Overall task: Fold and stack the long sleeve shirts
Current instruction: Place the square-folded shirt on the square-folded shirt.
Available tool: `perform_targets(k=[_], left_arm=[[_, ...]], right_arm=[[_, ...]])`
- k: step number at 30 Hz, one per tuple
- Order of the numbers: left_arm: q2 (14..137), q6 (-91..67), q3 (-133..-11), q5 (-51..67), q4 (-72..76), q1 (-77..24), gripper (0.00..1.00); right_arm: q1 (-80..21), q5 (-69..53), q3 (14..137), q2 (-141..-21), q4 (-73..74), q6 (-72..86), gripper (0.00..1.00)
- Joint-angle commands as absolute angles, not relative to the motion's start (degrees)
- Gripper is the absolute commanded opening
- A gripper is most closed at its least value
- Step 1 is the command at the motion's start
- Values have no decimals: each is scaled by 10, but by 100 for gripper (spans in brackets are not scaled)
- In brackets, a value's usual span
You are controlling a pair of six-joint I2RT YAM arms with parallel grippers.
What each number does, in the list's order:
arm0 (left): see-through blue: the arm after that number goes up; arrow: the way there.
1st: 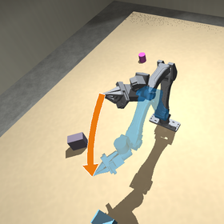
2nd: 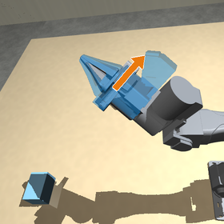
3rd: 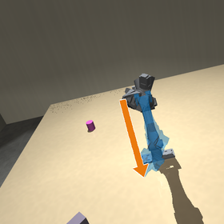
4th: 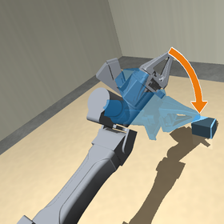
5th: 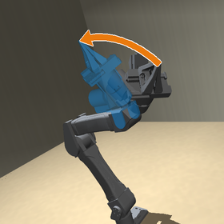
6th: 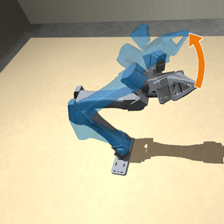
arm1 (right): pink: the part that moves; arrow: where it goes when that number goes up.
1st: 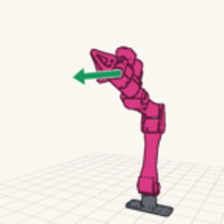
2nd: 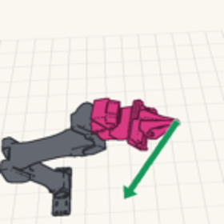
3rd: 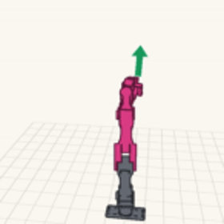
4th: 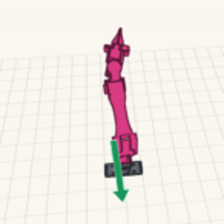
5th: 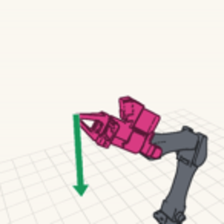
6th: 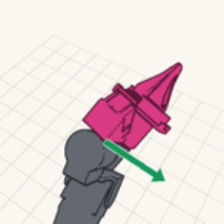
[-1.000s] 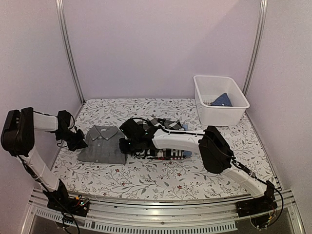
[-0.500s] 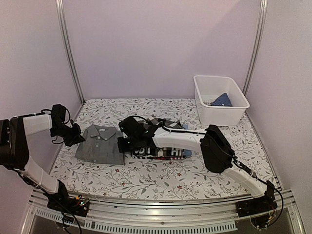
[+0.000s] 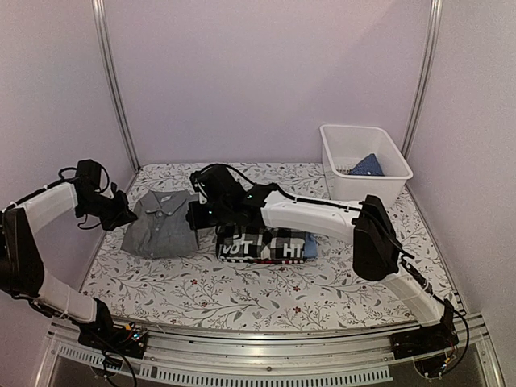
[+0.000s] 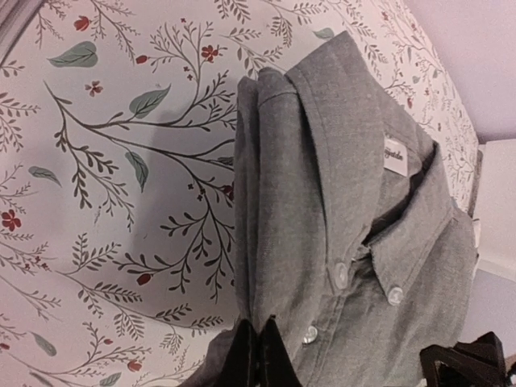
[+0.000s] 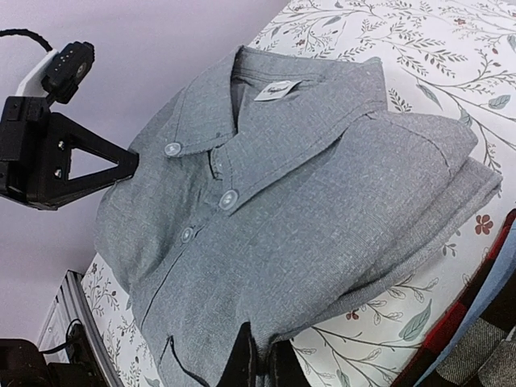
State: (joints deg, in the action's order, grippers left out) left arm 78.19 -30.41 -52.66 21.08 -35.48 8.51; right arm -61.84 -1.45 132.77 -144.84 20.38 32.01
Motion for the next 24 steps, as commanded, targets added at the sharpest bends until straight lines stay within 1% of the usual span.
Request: perform_targets(k=[1,6,11,19,24], left_arm=[[759,-307,-555,253,-365,79,0],[761,-326,-580,287,-360,55,0],[771,-372,-605,298,-335,-3,0],[833,-434,-683,292,-290,-127,0],[890,-455,-740,281,-273,-198,0]], right_arm=[[-610,-12,1329,-1396,195,304,0],[-598,-3,1292,-1364,205,294,0],[-586,31,1224,-1304,211,283,0],[-559,91,1032,-1157,214,295,0],[-535,108,919,-1060,218,309,0]])
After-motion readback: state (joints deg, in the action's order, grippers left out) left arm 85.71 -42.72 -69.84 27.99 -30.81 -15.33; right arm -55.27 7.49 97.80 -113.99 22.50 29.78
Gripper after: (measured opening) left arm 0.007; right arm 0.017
